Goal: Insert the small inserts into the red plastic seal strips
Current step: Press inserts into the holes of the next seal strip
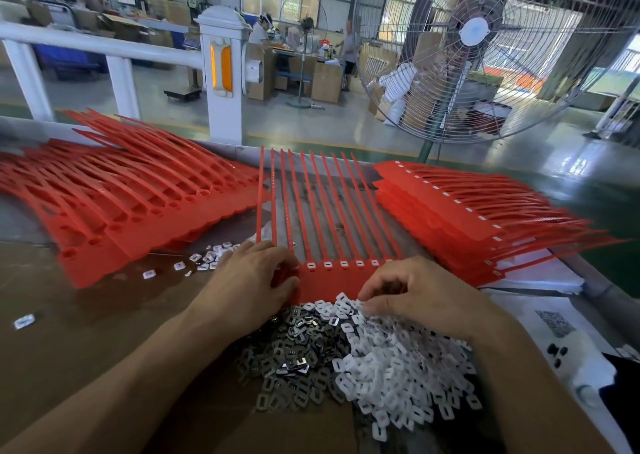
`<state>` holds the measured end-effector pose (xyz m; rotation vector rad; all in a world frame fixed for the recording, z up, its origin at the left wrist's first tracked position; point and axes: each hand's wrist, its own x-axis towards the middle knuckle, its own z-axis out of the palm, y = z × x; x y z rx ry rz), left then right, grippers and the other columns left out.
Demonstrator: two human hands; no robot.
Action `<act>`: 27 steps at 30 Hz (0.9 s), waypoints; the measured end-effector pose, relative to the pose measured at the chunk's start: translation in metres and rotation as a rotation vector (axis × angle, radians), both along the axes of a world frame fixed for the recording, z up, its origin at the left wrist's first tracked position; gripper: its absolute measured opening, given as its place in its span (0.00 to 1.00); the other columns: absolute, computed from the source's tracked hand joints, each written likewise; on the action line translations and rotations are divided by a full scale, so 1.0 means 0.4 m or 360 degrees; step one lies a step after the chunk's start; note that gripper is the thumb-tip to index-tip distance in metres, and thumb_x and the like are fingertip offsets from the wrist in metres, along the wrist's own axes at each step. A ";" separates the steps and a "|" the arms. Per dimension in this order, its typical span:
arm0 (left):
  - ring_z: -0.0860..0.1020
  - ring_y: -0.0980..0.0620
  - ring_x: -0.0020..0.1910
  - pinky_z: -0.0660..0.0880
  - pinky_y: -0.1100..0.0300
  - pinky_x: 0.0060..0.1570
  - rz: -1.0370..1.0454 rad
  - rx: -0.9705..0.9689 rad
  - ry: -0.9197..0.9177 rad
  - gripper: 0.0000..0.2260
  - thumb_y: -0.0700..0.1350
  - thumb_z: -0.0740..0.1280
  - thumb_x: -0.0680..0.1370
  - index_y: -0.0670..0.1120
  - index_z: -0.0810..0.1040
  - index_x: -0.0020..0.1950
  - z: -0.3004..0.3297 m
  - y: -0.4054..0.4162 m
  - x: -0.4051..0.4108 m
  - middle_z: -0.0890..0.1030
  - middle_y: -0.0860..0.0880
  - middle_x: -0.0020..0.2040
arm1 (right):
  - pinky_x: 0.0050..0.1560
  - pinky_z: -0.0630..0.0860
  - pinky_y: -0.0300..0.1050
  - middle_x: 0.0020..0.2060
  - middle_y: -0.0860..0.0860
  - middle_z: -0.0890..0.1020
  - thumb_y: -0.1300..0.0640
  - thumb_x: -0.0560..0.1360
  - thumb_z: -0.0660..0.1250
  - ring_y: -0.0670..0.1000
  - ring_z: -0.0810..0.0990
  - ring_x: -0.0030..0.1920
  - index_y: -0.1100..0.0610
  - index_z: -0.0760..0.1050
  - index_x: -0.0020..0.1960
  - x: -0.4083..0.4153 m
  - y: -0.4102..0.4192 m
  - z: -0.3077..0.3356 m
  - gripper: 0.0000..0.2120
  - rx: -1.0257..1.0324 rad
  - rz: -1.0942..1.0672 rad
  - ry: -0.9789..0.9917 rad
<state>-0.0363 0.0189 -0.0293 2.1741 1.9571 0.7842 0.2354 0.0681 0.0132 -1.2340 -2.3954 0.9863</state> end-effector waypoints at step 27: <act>0.71 0.57 0.60 0.68 0.51 0.66 0.0006 0.0008 0.0002 0.13 0.58 0.67 0.79 0.59 0.77 0.63 -0.003 0.002 -0.002 0.76 0.61 0.58 | 0.29 0.75 0.40 0.34 0.49 0.87 0.59 0.80 0.71 0.45 0.79 0.27 0.52 0.85 0.44 0.044 0.077 -0.060 0.07 0.0169 -0.1123 0.0629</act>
